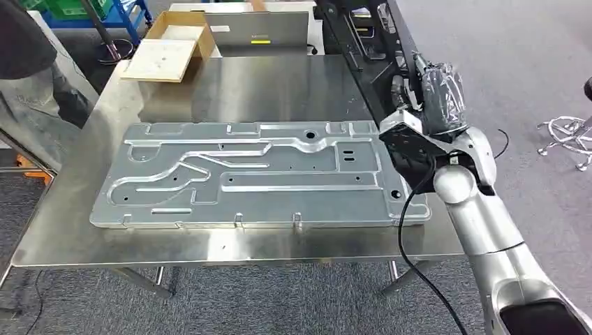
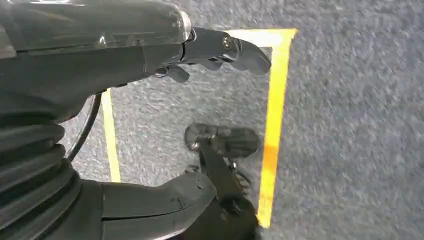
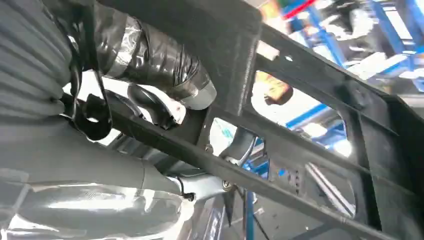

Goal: Take the parts from the cabinet and place them on the table.

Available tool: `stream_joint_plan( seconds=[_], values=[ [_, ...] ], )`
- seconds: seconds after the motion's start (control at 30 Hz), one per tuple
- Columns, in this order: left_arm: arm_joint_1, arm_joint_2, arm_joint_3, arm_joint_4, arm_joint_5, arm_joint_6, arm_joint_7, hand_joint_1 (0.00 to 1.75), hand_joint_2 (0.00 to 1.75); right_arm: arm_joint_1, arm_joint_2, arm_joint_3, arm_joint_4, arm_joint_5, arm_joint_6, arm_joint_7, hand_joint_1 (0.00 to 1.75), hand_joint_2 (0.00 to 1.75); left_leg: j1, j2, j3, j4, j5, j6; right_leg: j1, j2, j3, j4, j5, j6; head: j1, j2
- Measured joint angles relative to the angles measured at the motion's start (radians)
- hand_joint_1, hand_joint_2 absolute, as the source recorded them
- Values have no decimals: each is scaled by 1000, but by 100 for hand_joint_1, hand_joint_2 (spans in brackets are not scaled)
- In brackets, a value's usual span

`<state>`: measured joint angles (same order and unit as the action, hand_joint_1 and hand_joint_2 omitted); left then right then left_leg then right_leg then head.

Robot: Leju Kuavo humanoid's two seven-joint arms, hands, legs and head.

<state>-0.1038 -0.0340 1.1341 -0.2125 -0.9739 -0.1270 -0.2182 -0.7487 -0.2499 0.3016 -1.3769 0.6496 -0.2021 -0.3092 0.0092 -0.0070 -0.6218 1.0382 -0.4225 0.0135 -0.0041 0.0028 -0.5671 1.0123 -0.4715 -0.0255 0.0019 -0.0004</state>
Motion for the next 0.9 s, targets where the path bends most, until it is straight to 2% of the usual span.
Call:
stream_joint_plan(
  seconds=[0.03, 0.07, 0.13, 0.17, 0.2, 0.23, 0.3, 0.33, 0.37, 0.4, 0.43, 0.47, 0.5, 0.53, 0.63, 0.67, 0.7, 0.73, 0.8, 0.83, 0.87, 0.9],
  values=[
    [0, 0, 0, 0, -1, -8, -4, 0, 175, -27, -1, 17, 26, 97, 31, 28, 175, 175, -5, 0, 10, -19, -3, 0, 7, 5, -7, 9, -2, 4, 0, 0],
    [-2, 0, -1, 0, -2, -23, -12, 0, 175, -68, -2, 59, 91, 205, 54, 33, 175, 175, -6, 2, 7, -19, -10, 2, 4, 8, -14, 9, 1, 10, -1, 0],
    [-9, 0, -2, 0, -1, -58, -37, 0, 175, -139, 10, 170, 257, 352, 61, -3, 175, 175, -7, 2, 9, -27, -7, 8, 2, 10, -10, 0, 4, 20, 0, 0],
    [-12, -1, -3, 0, 0, -69, -45, 0, 175, -163, 19, 214, 314, 385, 60, -19, 175, 175, 6, 4, 17, -39, -1, 16, 9, 7, -11, 1, -1, 24, 0, 0],
    [-14, -2, -3, 0, 1, -77, -55, 0, 175, -187, 33, 271, 384, 416, 60, -32, 175, 175, 7, 2, 20, -44, 2, 18, 5, 2, -15, 20, -15, 29, 1, 0],
    [-14, -2, -3, 0, 1, -82, -60, 0, 175, -211, 49, 316, 440, 433, 60, -39, 175, 175, 7, 3, 20, -44, 2, 22, 2, 2, -41, 70, -43, 33, 0, 0],
    [-14, -2, -4, 0, -1, -89, -71, 0, 175, -241, 88, 402, 528, 456, 65, -38, 175, 175, 7, 5, 20, -43, 0, 23, -6, 2, -129, 238, -112, 40, 0, 0],
    [-15, -2, -4, 0, -3, -94, -75, 0, 175, -246, 104, 443, 560, 467, 75, -38, 175, 175, 9, 4, 20, -43, -1, 24, -9, 2, -167, 303, -124, 44, 0, 0],
    [-14, -2, -5, 0, -3, -98, -77, 0, 175, -252, 120, 475, 587, 478, 86, -32, 175, 175, 11, 2, 22, -42, -3, 22, -14, 1, -183, 316, -109, 47, 0, 0],
    [-14, -2, -5, 0, -5, -102, -80, 0, 175, -260, 140, 512, 618, 488, 98, -28, 175, 175, 12, 0, 25, -40, -7, 19, -18, 1, -174, 282, -74, 48, 0, 0],
    [-13, -2, -6, 0, -7, -105, -84, 0, 175, -271, 155, 542, 637, 494, 108, -27, 175, 175, 14, -2, 29, -37, -12, 14, -21, 0, -145, 211, -25, 49, 0, 0],
    [-12, -2, -9, 0, -8, -107, -87, 0, 175, -283, 170, 569, 654, 496, 114, -23, 175, 175, 16, -2, 34, -32, -18, 9, -22, -2, -103, 113, 31, 48, 0, 0],
    [-13, -2, -11, 0, -8, -107, -88, 0, 175, -292, 183, 592, 671, 497, 119, -16, 175, 175, 17, -1, 37, -29, -24, 2, -22, -4, -73, 33, 53, 47, 0, 0],
    [-15, -2, -11, 0, -9, -107, -88, 0, 175, -303, 193, 610, 688, 497, 122, -13, 175, 175, 11, -2, 35, -26, -27, -5, -11, -4, -62, 22, 43, 45, 1, 0],
    [-17, -2, -12, 0, -10, -108, -88, 0, 175, -321, 218, 649, 721, 495, 120, -12, 175, 175, 14, 0, 41, -37, -24, -22, -6, 3, -61, 19, 39, 29, -1, 0],
    [-17, -3, -13, 0, -11, -108, -88, 0, 175, -328, 222, 656, 728, 495, 119, -12, 175, 175, 14, -1, 45, -40, -25, -30, -12, 2, -56, 9, 43, 20, -1, 0],
    [-16, -3, -13, 0, -11, -108, -88, 0, 175, -334, 233, 664, 733, 493, 119, -12, 175, 175, 17, 1, 40, -26, -40, -33, -16, -1, -48, 0, 46, 12, -1, 0],
    [-17, -4, -13, 0, -11, -110, -88, 0, 175, -340, 234, 669, 740, 492, 119, -12, 175, 175, 17, 2, 20, 20, -72, -34, -16, -3, -46, -3, 47, 3, -1, 0],
    [-15, -3, -14, 0, -11, -110, -88, 0, 175, -343, 239, 683, 752, 491, 120, -12, 175, 175, 17, 2, -57, 186, -150, -39, -12, -4, -47, -3, 47, -1, -1, 0],
    [-12, -3, -14, 0, -11, -110, -88, 0, 175, -343, 242, 688, 756, 491, 120, -12, 175, 175, 17, 2, -91, 258, -174, -41, -10, -4, -47, -2, 46, -2, -1, 0],
    [-10, -3, -15, 0, -11, -110, -88, 0, 175, -343, 244, 693, 760, 491, 119, -12, 175, 175, 17, 2, -109, 291, -173, -40, -9, -3, -46, -1, 46, -2, -1, 0],
    [-9, -3, -15, 0, -11, -110, -88, 0, 175, -343, 245, 696, 764, 491, 119, -12, 175, 175, 17, 2, -100, 267, -148, -38, -8, -2, -46, 1, 45, -3, -1, 0]
  ],
)
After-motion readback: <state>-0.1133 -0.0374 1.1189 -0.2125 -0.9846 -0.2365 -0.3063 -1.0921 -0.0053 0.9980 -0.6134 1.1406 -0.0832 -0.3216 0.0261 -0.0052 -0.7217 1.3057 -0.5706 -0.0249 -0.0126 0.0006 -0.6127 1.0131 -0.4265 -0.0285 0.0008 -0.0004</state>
